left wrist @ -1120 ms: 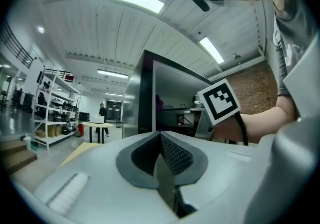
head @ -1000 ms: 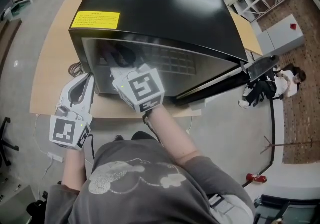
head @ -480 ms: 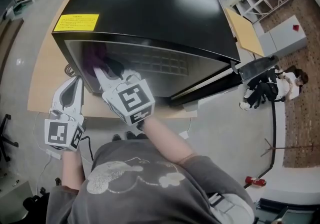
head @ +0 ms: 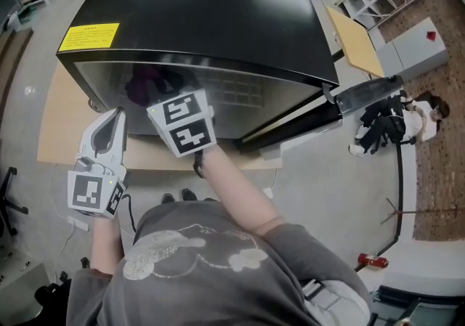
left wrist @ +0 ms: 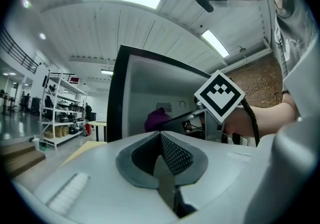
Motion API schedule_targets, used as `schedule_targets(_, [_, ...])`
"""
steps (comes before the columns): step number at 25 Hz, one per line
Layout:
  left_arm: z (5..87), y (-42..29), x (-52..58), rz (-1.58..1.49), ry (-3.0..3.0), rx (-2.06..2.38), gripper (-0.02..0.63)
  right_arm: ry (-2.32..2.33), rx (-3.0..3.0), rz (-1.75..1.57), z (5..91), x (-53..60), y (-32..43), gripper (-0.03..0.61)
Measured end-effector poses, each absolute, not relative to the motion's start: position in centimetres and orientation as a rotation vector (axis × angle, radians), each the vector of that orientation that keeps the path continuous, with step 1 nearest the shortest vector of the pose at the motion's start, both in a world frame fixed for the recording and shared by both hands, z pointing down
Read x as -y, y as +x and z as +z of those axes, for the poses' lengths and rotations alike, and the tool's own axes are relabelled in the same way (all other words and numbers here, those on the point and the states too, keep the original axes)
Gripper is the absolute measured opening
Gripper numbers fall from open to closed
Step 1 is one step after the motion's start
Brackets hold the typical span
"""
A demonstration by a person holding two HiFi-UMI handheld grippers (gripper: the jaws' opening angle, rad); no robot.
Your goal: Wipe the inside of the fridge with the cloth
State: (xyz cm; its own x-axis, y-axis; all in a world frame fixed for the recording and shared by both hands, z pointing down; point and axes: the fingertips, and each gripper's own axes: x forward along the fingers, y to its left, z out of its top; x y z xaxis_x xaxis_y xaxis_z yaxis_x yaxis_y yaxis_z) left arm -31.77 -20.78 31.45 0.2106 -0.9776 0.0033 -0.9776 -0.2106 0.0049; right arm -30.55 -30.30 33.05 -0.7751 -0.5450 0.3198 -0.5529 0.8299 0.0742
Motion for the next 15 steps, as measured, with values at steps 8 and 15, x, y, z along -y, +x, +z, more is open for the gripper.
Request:
schedule_targets(8, [31.2,-28.6,23.2,0.004,2.531,1.890,0.018,1.039,2.570,-0.018,33.5,31.6,-23.4,0.040])
schedule_targets(15, [30.0,-24.8,25.8,-0.003,2.641,1.791,0.017,1.277,2.479,0.008,33.9,32.4,-16.4,0.040])
